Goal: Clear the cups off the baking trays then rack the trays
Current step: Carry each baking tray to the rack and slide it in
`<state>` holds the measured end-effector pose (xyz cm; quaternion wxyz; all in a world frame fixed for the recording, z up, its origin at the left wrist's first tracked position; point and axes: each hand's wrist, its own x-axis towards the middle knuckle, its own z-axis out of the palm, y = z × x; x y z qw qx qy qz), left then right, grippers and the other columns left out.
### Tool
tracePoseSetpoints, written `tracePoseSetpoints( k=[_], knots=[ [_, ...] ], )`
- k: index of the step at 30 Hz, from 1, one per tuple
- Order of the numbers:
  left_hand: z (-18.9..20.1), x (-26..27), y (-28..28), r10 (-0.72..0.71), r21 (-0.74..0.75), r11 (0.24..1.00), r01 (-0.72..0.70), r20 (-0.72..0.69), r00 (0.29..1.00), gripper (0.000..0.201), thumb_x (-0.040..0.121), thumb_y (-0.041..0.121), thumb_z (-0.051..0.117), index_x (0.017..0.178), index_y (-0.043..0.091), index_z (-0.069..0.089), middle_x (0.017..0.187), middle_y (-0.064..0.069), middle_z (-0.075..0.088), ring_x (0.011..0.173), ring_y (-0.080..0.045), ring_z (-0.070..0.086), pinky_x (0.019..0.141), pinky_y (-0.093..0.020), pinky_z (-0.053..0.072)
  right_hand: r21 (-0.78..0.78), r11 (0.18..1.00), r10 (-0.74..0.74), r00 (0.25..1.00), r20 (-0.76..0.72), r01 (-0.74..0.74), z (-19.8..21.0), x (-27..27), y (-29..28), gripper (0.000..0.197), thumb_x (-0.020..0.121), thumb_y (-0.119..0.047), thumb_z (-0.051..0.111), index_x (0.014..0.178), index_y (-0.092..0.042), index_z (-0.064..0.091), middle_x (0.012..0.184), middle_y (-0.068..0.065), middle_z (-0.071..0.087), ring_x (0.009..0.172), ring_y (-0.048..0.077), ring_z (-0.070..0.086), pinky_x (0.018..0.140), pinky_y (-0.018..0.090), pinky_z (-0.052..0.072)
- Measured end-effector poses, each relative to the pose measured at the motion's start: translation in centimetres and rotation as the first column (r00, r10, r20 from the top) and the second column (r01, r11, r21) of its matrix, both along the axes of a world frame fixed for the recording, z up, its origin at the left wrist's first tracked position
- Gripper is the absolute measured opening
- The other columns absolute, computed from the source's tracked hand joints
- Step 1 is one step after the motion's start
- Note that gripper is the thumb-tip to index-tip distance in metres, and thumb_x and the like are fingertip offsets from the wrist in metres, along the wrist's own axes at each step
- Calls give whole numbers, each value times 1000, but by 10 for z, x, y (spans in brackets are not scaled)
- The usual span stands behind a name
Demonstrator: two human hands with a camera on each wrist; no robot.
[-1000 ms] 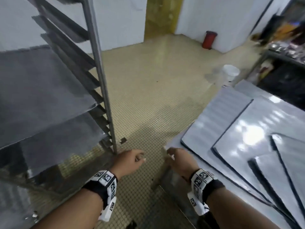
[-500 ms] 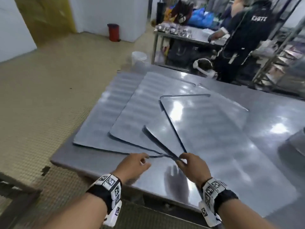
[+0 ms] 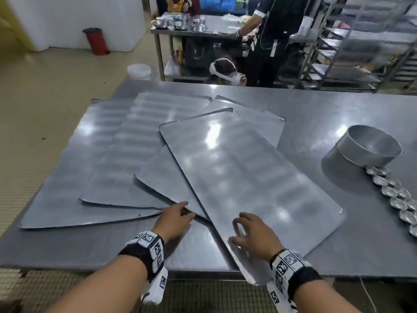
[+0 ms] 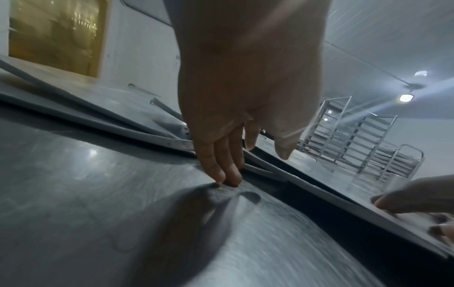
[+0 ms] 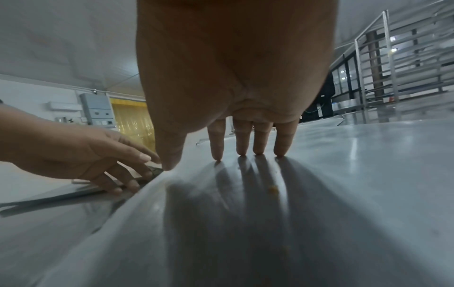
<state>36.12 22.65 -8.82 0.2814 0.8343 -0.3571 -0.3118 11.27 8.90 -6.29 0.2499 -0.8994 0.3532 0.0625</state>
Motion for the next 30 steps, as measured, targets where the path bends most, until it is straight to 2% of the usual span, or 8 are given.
tracePoseSetpoints(
  k=[4, 11, 13, 16, 21, 25, 27, 30],
  knots=[
    [1, 6, -8, -5, 16, 1000, 5, 44, 999, 52, 92, 41, 68, 137, 16, 60, 131, -2, 66, 120, -19, 60, 100, -28, 45, 10, 1000, -15, 1000, -2, 15, 0, -9, -1, 54, 89, -61, 59, 137, -37, 54, 158, -12, 35, 146, 8, 30, 113, 30, 34],
    [-10, 14, -15, 28, -32, 999, -32, -111, 993, 26, 90, 33, 73, 112, 21, 68, 92, 3, 73, 79, -13, 71, 68, -22, 53, 14, 983, -182, 983, -6, 182, -1, -33, -10, 51, 87, -64, 58, 130, -36, 59, 144, -17, 49, 135, 7, 42, 107, 31, 42],
    [-14, 15, -18, 62, -69, 995, -77, -196, 979, 17, 91, 28, 73, 105, 19, 68, 82, -2, 75, 71, -16, 73, 63, -28, 58, 5, 969, -247, 969, -14, 247, -1, -42, -6, 53, 87, -66, 58, 130, -36, 58, 138, -18, 52, 132, 8, 46, 106, 33, 44],
    [-23, 16, -23, 153, -105, 974, -202, -360, 920, 10, 91, 15, 72, 99, 13, 68, 74, -13, 73, 63, -25, 71, 71, -44, 62, -96, 928, -365, 929, -63, 359, -1, -55, 5, 60, 88, -65, 57, 139, -33, 53, 148, -9, 47, 140, 15, 38, 115, 39, 36],
    [-30, 5, -27, 201, -151, 936, -318, -513, 834, 10, 94, 1, 62, 103, 5, 61, 79, -15, 64, 54, -19, 61, 54, -30, 49, -154, 791, -608, 789, -90, 593, -12, -82, 34, 77, 86, -67, 58, 151, -34, 33, 167, 5, 10, 154, 30, 5, 121, 53, 18],
    [-32, -3, -25, 227, -180, 906, -383, -556, 799, 20, 95, -1, 59, 111, 12, 57, 83, -17, 63, 57, -20, 63, 55, -32, 51, 11, 720, -693, 720, -10, 694, -18, -92, 50, 81, 86, -64, 62, 154, -34, 29, 167, 0, -2, 151, 35, 19, 114, 51, 33],
    [-33, -7, -26, 244, -202, 890, -410, -549, 800, 32, 95, -1, 59, 120, 17, 53, 82, -18, 63, 59, -22, 64, 58, -34, 53, 82, 731, -680, 733, 11, 677, -17, -91, 51, 78, 89, -59, 62, 154, -32, 30, 166, -3, -3, 146, 35, 32, 111, 49, 40],
    [-32, -15, -27, 309, -217, 846, -486, -544, 780, 43, 93, -4, 57, 125, 24, 48, 81, -17, 60, 62, -24, 61, 63, -35, 57, 105, 762, -646, 762, 53, 639, -14, -88, 52, 67, 93, -48, 64, 151, -28, 38, 166, -1, 7, 146, 30, 33, 112, 45, 38]
  ],
)
